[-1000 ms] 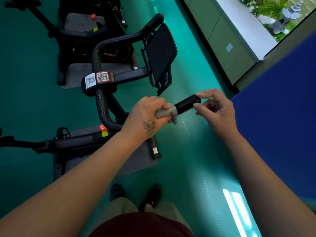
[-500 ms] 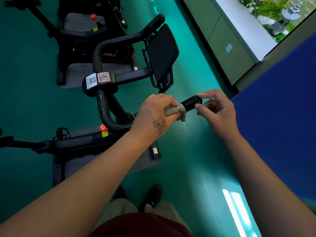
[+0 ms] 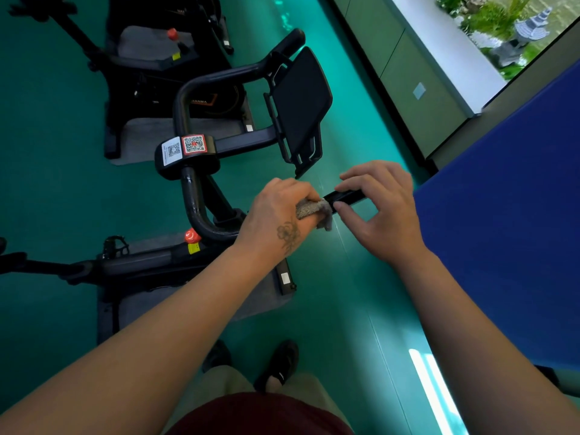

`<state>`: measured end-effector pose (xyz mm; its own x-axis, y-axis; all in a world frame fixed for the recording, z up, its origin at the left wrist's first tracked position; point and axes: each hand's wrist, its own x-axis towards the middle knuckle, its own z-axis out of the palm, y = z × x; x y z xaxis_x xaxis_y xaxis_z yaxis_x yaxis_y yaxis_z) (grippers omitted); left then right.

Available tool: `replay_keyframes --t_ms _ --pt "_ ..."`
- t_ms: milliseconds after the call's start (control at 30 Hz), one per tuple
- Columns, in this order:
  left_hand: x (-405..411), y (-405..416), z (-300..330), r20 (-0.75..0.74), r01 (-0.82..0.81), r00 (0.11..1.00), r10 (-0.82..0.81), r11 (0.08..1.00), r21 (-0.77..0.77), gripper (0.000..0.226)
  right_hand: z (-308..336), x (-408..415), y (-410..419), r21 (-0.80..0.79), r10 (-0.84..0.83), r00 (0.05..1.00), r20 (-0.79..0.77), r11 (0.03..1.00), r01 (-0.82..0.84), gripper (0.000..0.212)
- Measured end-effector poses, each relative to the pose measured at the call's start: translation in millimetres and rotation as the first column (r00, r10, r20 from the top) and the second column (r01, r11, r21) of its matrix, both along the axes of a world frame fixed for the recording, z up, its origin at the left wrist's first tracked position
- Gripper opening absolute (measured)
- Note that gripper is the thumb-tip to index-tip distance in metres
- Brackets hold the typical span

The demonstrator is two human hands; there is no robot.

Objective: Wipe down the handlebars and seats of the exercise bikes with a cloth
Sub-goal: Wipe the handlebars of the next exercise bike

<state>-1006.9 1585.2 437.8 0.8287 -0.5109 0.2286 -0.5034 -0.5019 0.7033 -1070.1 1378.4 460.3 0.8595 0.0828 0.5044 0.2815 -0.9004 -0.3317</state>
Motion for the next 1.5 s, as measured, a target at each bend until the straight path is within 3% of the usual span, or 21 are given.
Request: replay_keyframes --t_ms 133,367,767,1100,1500 --pt "0 1 -2 -0.027 0.007 1.000 -0.007 1.000 -0.015 0.031 -5 -2 0 -0.058 -0.016 0.999 -0.029 0.998 0.014 0.019" --pt "2 40 -16 -0.027 -0.015 1.000 0.016 0.999 0.039 0.027 -9 -1 -3 -0.003 0.021 0.996 -0.087 1.000 -0.022 0.021" --pt "1 19 -12 -0.028 -0.027 0.999 0.027 1.000 0.004 0.027 -15 -1 2 0.039 0.028 0.997 -0.068 0.999 -0.026 0.020" --pt "-3 65 -24 -0.026 -0.049 0.998 0.050 0.998 0.035 0.023 -21 0 6 0.084 0.013 0.999 -0.039 0.996 -0.010 0.019" --pt "-2 32 -15 -0.021 -0.047 0.999 0.047 0.999 0.007 0.031 -19 1 8 0.058 0.010 0.999 -0.037 0.998 -0.007 0.020"
